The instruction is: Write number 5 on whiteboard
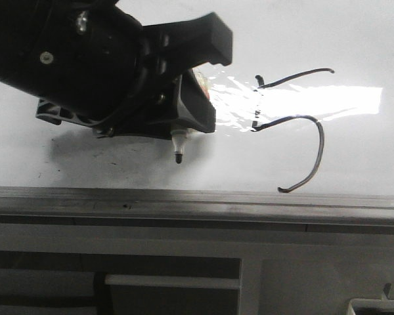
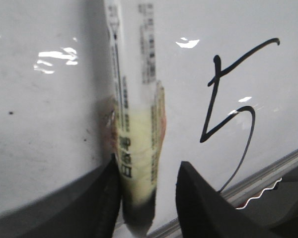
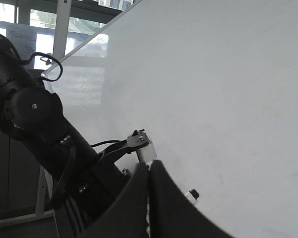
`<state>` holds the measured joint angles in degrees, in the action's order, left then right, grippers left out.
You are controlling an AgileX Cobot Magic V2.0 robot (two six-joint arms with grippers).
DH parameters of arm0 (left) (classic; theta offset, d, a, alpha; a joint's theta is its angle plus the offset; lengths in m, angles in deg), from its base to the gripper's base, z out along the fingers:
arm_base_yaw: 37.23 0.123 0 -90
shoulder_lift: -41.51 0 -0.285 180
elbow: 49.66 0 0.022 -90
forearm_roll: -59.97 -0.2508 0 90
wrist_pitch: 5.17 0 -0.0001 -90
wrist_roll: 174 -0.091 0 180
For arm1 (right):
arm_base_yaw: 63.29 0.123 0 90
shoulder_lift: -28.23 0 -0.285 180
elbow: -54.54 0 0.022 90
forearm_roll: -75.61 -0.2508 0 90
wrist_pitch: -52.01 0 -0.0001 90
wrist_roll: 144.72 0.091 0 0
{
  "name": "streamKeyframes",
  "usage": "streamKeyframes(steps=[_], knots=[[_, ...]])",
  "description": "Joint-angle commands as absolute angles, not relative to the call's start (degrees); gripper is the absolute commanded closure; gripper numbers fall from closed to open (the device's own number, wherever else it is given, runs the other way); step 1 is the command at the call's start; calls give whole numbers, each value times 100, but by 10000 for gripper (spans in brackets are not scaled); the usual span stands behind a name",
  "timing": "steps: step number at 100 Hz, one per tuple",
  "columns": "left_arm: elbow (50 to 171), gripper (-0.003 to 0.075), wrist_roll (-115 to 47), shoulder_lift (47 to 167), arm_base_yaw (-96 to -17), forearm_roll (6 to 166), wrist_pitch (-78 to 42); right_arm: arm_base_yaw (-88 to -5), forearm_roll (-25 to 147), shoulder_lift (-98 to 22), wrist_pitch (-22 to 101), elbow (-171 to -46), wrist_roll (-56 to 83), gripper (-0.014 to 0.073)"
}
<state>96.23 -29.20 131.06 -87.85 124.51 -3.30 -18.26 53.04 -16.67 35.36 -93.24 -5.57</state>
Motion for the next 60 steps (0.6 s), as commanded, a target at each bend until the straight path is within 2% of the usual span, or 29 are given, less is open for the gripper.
streamKeyframes(steps=[1,17,22,27,39,46,60], knots=[[9678,384,-2906,13102,-8643,12525,409,-1864,5262,-1659,3917,-9507,-572,655],[9678,381,-2906,13102,-8643,12525,409,-1864,5262,-1659,3917,-9507,-572,655],[9678,358,-2906,13102,-8643,12525,409,-1864,5262,-1659,3917,-9507,-572,655],[9678,303,-2906,13102,-8643,12525,409,-1864,5262,-1659,3917,-9507,-572,655],[9721,113,-2906,12907,-8643,12525,398,-1864,5262,-1659,3917,-9507,-572,655],[9760,55,-2906,12703,-8643,12513,359,-1864,5262,-1659,3928,-9507,-572,655],[9797,74,-2946,12023,-8643,12503,248,-1864,5262,-1637,3988,-9507,-572,655]])
